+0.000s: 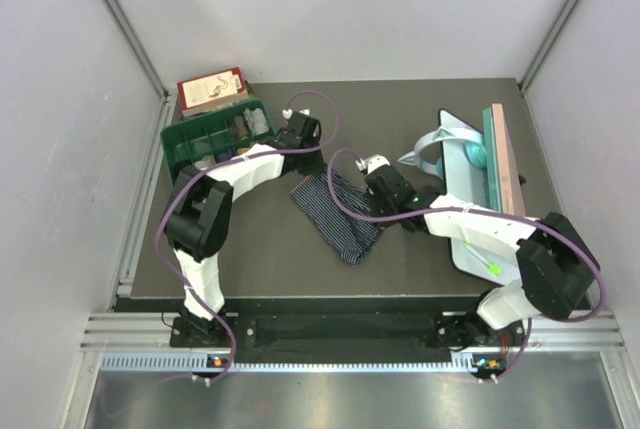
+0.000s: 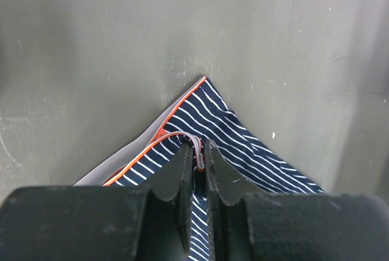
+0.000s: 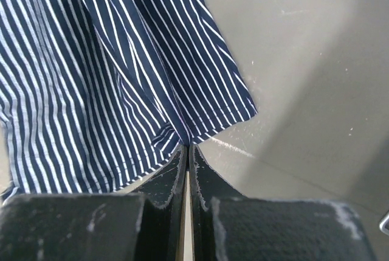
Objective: Roll the underwear
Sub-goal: Fold the underwear at the center of the board.
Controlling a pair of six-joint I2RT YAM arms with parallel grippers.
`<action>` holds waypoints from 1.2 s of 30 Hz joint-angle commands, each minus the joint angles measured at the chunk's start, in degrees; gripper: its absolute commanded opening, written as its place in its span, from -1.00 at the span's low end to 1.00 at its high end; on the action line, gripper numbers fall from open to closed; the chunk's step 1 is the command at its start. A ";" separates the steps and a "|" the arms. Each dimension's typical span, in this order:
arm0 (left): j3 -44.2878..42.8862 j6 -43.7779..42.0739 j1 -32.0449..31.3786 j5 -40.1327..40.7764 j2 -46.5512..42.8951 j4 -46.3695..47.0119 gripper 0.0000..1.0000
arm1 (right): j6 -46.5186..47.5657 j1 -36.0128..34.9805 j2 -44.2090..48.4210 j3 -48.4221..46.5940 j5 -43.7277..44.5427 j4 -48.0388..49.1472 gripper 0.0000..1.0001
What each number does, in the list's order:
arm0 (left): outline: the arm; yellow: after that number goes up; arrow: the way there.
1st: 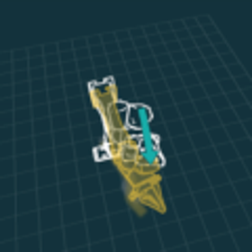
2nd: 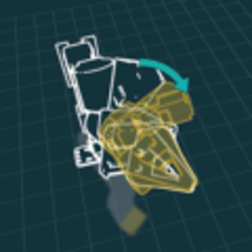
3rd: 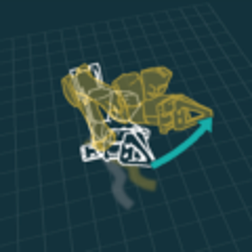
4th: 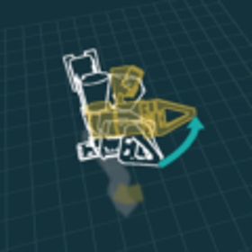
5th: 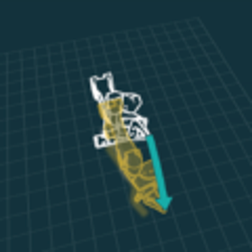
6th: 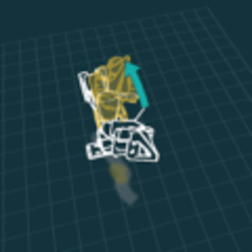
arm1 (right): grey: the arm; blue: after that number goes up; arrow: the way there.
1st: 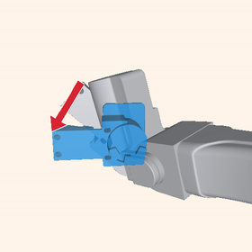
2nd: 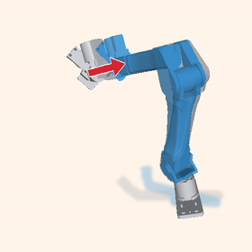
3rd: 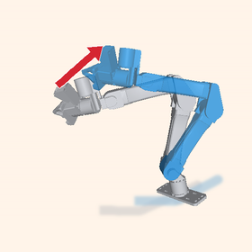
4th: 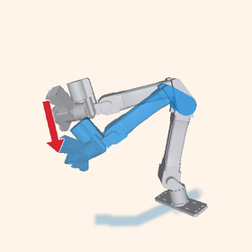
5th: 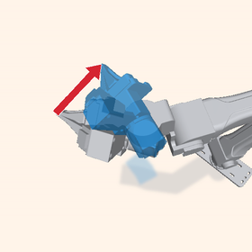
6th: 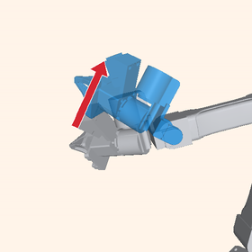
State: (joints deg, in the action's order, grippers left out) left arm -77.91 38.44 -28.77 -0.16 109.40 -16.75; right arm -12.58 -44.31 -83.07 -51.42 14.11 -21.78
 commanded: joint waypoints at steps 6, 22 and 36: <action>-3.30 -1.52 -0.05 -1.86 1.60 1.55 -0.44 | -0.60 1.77 -2.80 -2.46 3.91 0.60 -0.99; 8.55 -10.39 0.12 -2.21 -9.21 8.73 0.78 | -5.08 2.83 2.91 -3.52 -8.37 -3.00 0.17; 14.98 -16.02 0.12 1.65 -7.36 16.31 0.86 | -23.28 2.83 4.75 5.63 -16.74 3.59 0.27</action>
State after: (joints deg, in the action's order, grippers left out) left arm -63.61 25.23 -28.77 -1.80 101.73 -4.75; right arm -30.63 -41.87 -80.62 -46.46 -0.23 -22.15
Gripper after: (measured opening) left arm 0.930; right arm 0.634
